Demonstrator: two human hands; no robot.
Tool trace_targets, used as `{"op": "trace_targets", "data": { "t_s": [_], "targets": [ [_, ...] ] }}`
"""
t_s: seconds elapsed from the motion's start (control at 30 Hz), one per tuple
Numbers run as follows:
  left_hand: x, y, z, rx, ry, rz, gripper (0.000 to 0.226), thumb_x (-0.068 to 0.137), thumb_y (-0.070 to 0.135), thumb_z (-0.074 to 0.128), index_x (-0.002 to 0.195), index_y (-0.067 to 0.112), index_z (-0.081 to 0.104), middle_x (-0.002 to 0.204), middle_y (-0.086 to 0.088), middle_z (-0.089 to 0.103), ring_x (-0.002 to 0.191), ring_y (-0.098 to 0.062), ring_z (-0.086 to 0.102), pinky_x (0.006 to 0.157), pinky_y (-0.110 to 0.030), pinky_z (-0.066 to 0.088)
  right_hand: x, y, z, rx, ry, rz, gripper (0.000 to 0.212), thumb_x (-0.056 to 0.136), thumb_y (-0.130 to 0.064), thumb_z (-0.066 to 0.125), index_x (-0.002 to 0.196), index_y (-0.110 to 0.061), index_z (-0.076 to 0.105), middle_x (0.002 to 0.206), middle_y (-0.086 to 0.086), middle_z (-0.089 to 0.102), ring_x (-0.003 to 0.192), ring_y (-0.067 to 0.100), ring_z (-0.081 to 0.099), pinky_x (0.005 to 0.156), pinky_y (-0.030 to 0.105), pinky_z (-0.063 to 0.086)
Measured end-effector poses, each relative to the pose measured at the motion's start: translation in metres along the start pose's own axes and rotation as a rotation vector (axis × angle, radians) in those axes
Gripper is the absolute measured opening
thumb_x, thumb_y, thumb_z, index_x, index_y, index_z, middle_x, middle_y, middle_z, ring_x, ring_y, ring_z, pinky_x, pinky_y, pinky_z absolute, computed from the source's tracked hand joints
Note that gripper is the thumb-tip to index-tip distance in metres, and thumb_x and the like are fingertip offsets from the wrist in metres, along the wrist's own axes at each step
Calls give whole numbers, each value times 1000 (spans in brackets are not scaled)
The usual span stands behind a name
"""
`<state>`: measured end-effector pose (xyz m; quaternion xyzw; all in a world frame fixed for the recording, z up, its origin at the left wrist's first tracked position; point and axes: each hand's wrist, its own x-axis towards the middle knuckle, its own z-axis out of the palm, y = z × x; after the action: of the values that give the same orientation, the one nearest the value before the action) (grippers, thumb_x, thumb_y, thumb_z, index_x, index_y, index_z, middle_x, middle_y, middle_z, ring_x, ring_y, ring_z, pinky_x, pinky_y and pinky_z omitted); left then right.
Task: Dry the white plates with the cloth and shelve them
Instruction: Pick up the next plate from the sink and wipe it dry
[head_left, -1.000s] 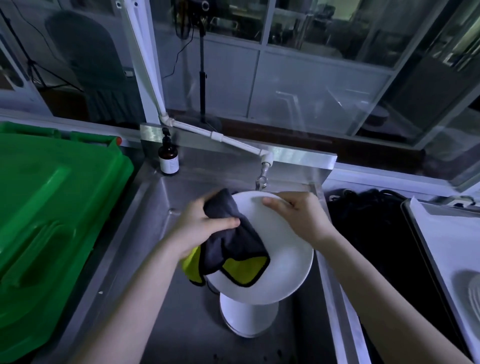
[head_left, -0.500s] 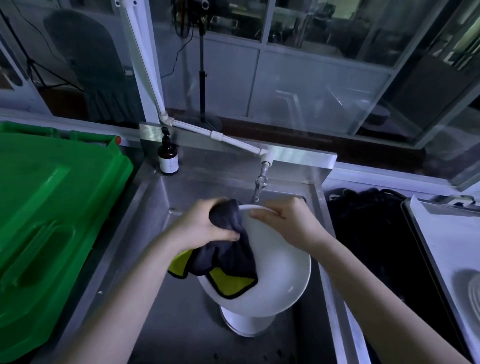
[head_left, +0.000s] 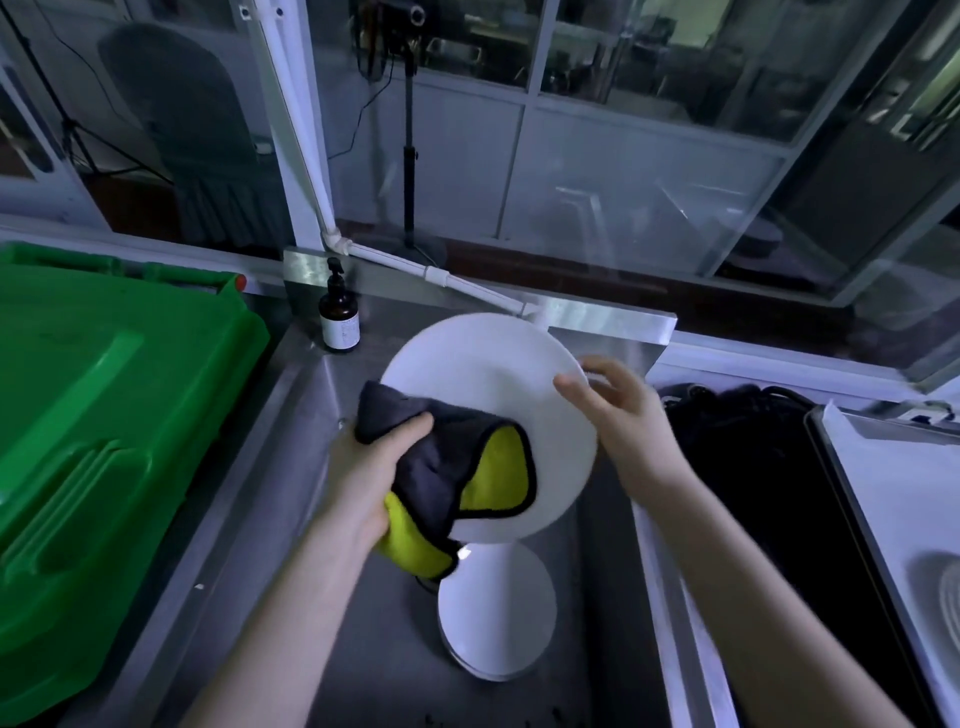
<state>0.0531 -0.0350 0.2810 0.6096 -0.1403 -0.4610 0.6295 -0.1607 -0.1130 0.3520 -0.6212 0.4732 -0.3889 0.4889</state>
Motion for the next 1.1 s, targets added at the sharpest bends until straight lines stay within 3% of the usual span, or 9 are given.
{"op": "trace_targets", "data": {
  "t_s": [0.13,0.23,0.33,0.5,0.63,0.7,0.87,1.0,1.1],
  "targets": [
    [0,24,-4,355,-347,257,54,45,40,87,96,33,71,92,12,76,88,-3,71,69,-15,52,15,-18,4,-524,-316,-141,42,83,-49,74,81,-7,67,62,-4,52,56,3,46,53,20,35],
    [-3,32,-2,468,-500,324,53,47,39,88,96,46,70,96,20,74,91,3,69,70,-8,50,7,-12,15,-589,-299,-185,59,86,-47,71,65,3,47,60,-1,32,56,8,29,54,30,24],
    [-6,19,-3,266,-368,251,39,61,23,88,96,29,74,93,6,77,91,-8,72,71,-18,54,-3,-1,13,-387,-97,-125,56,91,-38,70,62,3,44,59,3,39,57,12,37,55,32,28],
    [-19,-15,15,-164,-5,-176,22,80,20,77,100,12,72,96,-9,76,93,-23,73,84,-40,57,-24,26,42,282,428,220,59,90,-44,67,80,12,51,67,7,52,60,16,49,53,30,43],
    [-12,-10,7,-51,-3,-112,20,76,16,81,94,14,73,90,-7,77,93,-23,73,79,-36,57,-17,28,23,33,173,131,57,85,-49,66,87,7,58,71,5,57,68,18,54,64,34,43],
    [-4,0,0,113,-63,21,25,71,15,85,92,18,71,86,0,77,88,-17,73,73,-29,57,-4,17,3,-94,-33,44,33,86,-44,71,87,-10,70,73,-1,67,69,12,62,64,32,47],
    [0,27,2,490,-475,272,45,61,14,91,95,33,69,92,18,75,85,2,70,66,-10,51,4,5,6,-418,-384,-35,26,86,-44,75,85,-18,72,79,-8,73,74,3,65,70,23,50],
    [-3,18,-3,319,-464,252,50,59,20,88,105,29,71,98,9,76,93,-4,71,70,-11,51,-3,14,7,-298,-222,-12,41,88,-39,73,78,0,67,67,12,63,64,14,57,60,32,45],
    [-12,-16,9,-55,-130,-8,37,67,21,83,102,14,72,96,-10,76,87,-12,73,70,-22,55,-8,25,16,59,142,107,42,89,-34,74,77,6,64,67,10,61,65,18,56,60,38,45]
  ]
}}
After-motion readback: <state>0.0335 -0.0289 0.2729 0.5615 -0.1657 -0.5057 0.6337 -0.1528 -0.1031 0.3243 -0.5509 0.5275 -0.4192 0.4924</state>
